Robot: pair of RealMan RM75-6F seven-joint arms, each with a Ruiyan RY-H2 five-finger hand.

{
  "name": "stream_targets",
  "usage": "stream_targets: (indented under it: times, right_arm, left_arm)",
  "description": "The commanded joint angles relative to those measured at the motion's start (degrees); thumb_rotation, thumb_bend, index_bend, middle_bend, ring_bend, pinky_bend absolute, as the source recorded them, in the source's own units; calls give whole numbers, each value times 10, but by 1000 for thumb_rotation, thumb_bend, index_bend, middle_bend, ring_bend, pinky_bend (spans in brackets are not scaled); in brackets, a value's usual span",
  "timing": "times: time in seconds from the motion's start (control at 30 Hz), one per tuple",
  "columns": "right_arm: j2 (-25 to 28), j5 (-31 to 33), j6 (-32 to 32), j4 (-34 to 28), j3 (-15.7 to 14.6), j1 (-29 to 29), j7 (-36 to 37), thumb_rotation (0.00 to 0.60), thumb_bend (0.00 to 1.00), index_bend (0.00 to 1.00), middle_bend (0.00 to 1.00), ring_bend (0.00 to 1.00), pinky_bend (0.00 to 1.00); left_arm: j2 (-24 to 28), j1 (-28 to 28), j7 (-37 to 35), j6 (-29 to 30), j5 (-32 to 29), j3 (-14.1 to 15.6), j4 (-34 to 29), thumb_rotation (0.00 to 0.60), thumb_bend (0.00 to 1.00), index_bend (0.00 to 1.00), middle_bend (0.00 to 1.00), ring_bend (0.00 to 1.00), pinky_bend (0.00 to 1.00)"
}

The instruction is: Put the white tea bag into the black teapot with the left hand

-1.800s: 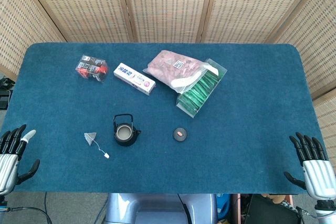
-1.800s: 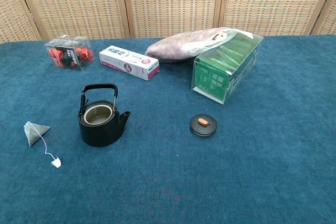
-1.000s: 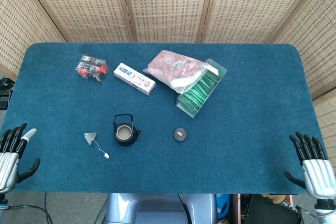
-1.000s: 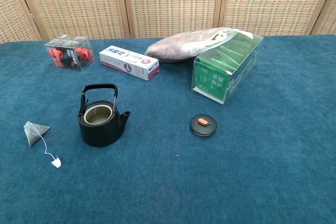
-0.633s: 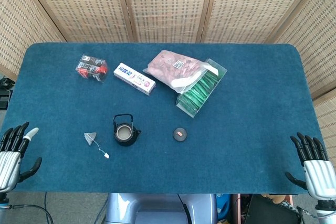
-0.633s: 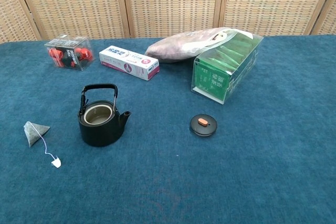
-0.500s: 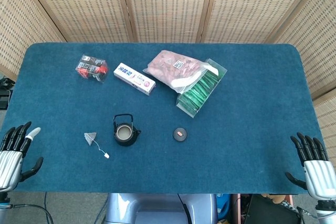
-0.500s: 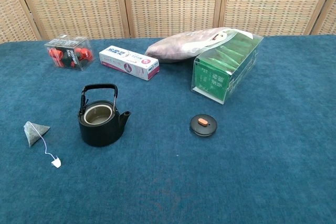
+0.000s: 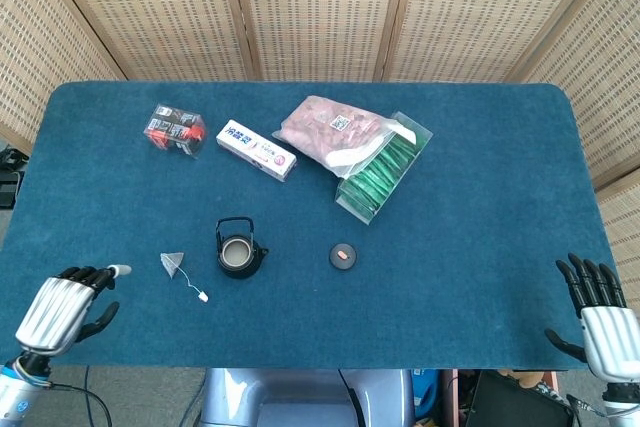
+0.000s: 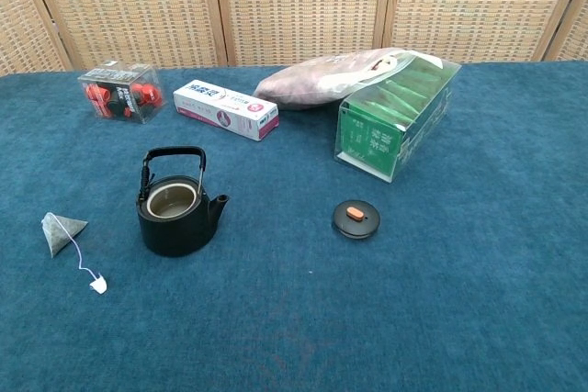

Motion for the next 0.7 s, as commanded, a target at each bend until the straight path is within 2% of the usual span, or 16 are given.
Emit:
stream_targets:
  times: [0.03, 0.2, 0.7]
  right_arm:
    - [0, 0, 0, 1, 0, 0, 1, 600, 71, 92, 118, 0, 84]
    - [-1, 0, -1, 2, 0, 0, 1, 600, 71, 91, 118, 0, 83]
    - [-2, 8, -5, 6, 1, -1, 4, 600, 71, 91, 118, 0, 83]
  left_arm:
    - [-2, -12, 8, -16, 4, 1, -4, 600, 378, 393, 577, 507, 496]
    - [-12, -37, 25, -53, -1, -2, -3, 600, 378, 399, 638, 556, 512]
    - [-58, -91, 96, -158, -71, -19, 11, 600, 381, 399, 677, 580, 513]
